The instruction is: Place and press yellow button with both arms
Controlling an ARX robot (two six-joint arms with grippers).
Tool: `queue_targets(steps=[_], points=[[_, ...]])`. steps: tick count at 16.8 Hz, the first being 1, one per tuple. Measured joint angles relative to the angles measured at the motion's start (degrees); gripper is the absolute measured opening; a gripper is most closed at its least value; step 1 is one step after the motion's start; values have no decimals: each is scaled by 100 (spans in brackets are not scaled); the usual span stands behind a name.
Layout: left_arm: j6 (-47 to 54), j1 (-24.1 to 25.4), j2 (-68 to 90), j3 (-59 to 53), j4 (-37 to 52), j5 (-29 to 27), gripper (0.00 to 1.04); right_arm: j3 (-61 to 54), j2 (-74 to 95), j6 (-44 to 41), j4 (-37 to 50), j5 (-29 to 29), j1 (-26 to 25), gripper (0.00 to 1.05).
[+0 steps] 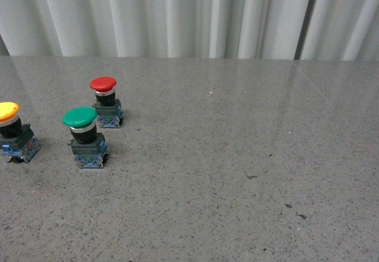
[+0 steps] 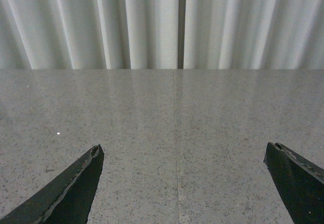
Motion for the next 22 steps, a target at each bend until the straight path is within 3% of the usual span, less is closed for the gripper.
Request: queue_targets(steps=[14, 15, 16, 17, 22], points=[[0, 0, 0, 0, 0, 0, 98, 0, 0, 0, 0, 0, 0, 98], [-133, -151, 125, 133, -520, -463, 98, 0, 0, 0, 0, 0, 0, 98], [-407, -608, 743, 503, -1244, -1458, 98, 0, 0, 7, -4, 11, 0, 98], [-479, -697, 1290, 741, -1425, -1947, 98, 0, 0, 2, -4, 0, 0, 98], [-490, -221, 1904, 951, -1005, -2507, 98, 0, 0, 2, -2, 7, -2, 98]])
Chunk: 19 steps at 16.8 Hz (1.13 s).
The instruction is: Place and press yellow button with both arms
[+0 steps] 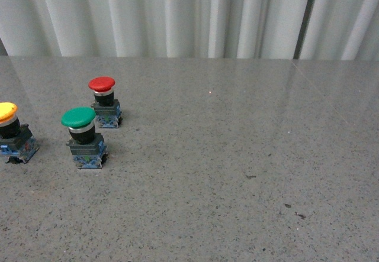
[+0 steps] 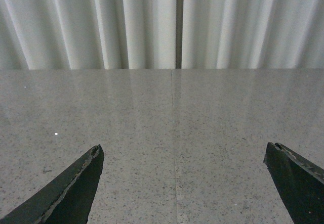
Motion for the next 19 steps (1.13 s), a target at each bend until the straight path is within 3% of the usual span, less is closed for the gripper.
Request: queue_targets(steps=[4, 5, 6, 7, 12, 19], points=[[166, 691, 621, 341, 734, 483, 98, 0, 0, -2, -2, -7, 4, 98], [734, 1847, 2444, 1220, 2083, 1880, 98, 0, 0, 0, -2, -4, 2, 98], [1047, 1821, 4404, 2371, 2070, 2946, 98, 0, 0, -2, -2, -7, 2, 98], [1088, 1578, 5235, 3056, 1727, 3438, 98, 0, 0, -2, 0, -4, 2, 98], [750, 944, 6642, 3891, 1093, 3934, 98, 0, 0, 0, 0, -4, 2, 98], [848, 713, 7289, 3950, 1032, 3558, 98, 0, 0, -2, 0, -4, 2, 98]])
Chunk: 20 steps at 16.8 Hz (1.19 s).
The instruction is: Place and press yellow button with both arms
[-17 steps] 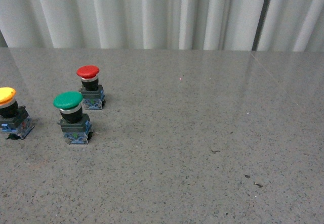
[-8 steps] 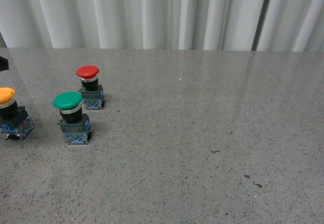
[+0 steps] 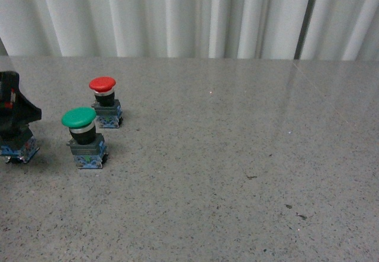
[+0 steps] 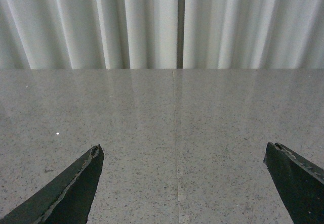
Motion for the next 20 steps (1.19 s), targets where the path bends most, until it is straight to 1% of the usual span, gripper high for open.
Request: queue_targets(steps=[1, 3, 4, 5, 6, 8, 9, 11, 13, 14, 15, 16, 17, 19, 20], points=[[101, -22, 52, 0, 11, -70, 93, 0, 0, 0, 0, 0, 0, 98], [177, -57, 7, 0, 52, -177, 68, 0, 0, 0, 0, -2, 0, 98], [234, -103, -15, 0, 50, -197, 57, 0, 0, 0, 0, 0, 0, 98], [293, -149, -57, -2, 17, -232, 43, 0, 0, 0, -2, -2, 0, 98], [293, -179, -131, -2, -33, -308, 38, 0, 0, 0, 0, 0, 0, 98], [289, -339, -553, -2, -227, -422, 38, 0, 0, 0, 0, -2, 0, 98], [278, -509, -874, 22, -315, -492, 38, 0, 0, 2, -2, -2, 0, 98], [289, -1062, -1462, 319, -481, -763, 37, 0, 0, 0, 0, -2, 0, 98], [232, -1711, -1718, 887, -527, -977, 37, 0, 0, 0, -2, 0, 0, 98], [129, -1987, -1663, 1110, -525, -1027, 37, 0, 0, 2, -2, 0, 0, 98], [-68, -2371, -1434, 1349, -527, -1123, 37, 0, 0, 0, 0, 0, 0, 98], [-240, -2747, -1099, 1506, -483, -1322, 37, 0, 0, 0, 0, 0, 0, 98], [-448, -3141, -739, 1580, -411, -1499, 37, 0, 0, 0, 0, -2, 0, 98], [-994, -3801, -151, 1587, -197, -1587, 37, 0, 0, 0, -2, -2, 0, 98], [-1257, -3976, 79, 1628, -120, -1679, 37, 0, 0, 2, 0, 0, 0, 98]])
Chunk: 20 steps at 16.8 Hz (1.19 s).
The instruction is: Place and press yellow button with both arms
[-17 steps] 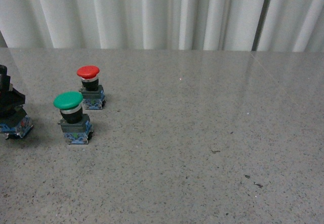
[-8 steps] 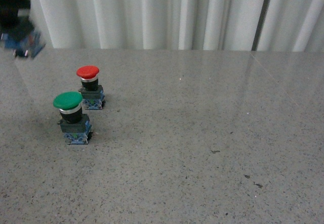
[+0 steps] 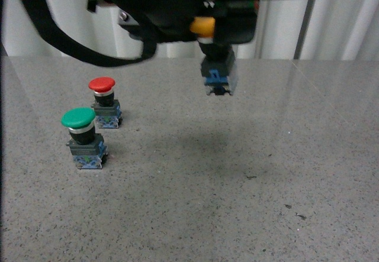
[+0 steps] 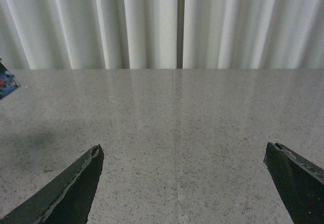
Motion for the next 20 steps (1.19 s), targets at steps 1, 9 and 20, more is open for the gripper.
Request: queue_targets(steps=[1, 9, 20], points=[[-144, -70, 155, 33, 52, -90, 37, 0, 0, -2, -2, 0, 0, 98], [-1270, -133, 1067, 136, -116, -509, 37, 0, 0, -2, 0, 0, 0, 98], [-1401, -317, 1633, 708, -457, -546, 37, 0, 0, -2, 2, 2, 0, 98]])
